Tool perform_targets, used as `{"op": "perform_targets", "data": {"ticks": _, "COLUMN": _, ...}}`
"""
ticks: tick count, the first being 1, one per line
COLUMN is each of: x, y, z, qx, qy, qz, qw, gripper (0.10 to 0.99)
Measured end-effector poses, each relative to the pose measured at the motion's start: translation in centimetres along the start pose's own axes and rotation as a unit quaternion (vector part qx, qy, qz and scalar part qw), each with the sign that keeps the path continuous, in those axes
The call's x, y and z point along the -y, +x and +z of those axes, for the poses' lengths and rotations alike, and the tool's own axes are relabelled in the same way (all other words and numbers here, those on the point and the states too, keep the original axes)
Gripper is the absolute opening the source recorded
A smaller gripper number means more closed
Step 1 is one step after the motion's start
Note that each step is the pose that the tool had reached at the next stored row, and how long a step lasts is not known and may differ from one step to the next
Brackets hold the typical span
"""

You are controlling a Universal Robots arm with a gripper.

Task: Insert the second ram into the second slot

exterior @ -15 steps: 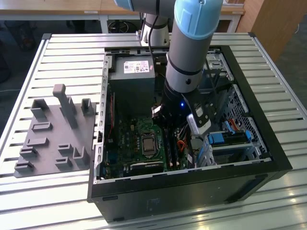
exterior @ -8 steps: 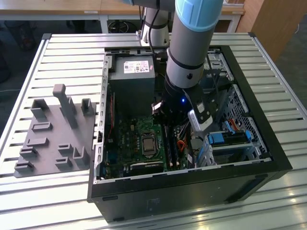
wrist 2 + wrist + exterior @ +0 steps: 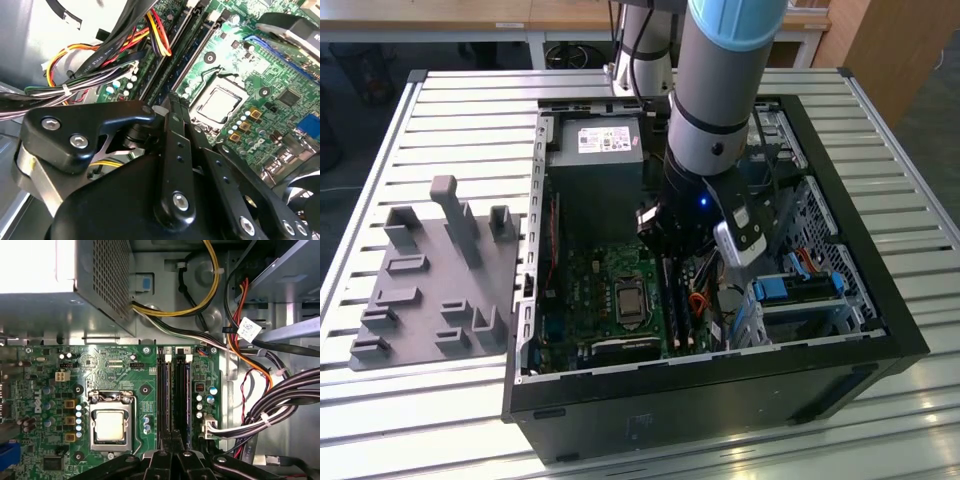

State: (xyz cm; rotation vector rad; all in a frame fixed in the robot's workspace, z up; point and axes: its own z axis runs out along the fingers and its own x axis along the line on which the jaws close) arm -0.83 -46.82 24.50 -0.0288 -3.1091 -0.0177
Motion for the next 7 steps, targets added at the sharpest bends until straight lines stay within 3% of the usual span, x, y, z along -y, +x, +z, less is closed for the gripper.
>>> {"op": "perform_targets", "data": {"ticks": 7, "x": 0.0, "y": 0.0, "z": -0.03, "qx": 0.0, "qy": 0.0, "qz": 0.0, "qw": 1.0, "gripper": 0.122}}
